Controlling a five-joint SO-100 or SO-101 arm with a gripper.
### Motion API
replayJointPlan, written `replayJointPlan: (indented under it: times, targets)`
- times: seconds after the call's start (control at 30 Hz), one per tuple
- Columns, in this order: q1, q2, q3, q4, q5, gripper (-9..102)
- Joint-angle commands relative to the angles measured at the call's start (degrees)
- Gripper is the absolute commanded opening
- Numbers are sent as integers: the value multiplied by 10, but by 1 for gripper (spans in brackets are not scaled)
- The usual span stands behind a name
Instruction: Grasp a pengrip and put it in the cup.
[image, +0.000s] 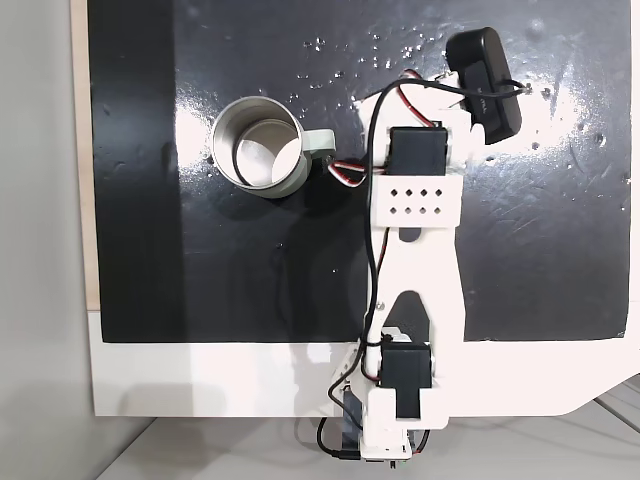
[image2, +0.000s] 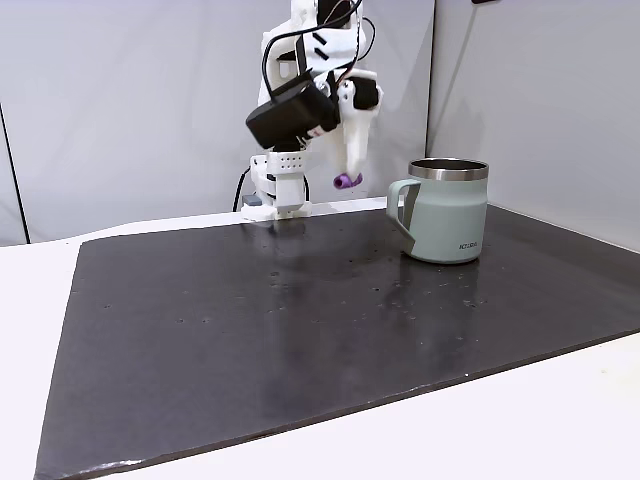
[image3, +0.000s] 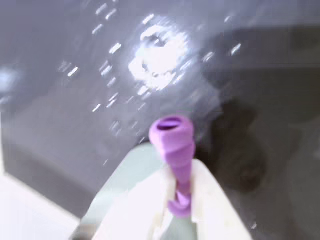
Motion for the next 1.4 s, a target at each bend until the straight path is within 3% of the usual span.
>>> replayJointPlan:
  times: [0.0, 0.2, 0.57, 0.87, 1.03, 1.37]
  targets:
    - [-40, 46, -79, 35, 25, 0]
    - [-134, 46, -149, 88, 78, 0]
    - [-276, 31, -174, 107, 134, 0]
    - [-285, 18, -182, 112, 145, 0]
    - [-279, 20, -185, 112, 149, 20]
    - [-276, 19, -186, 114, 148, 21]
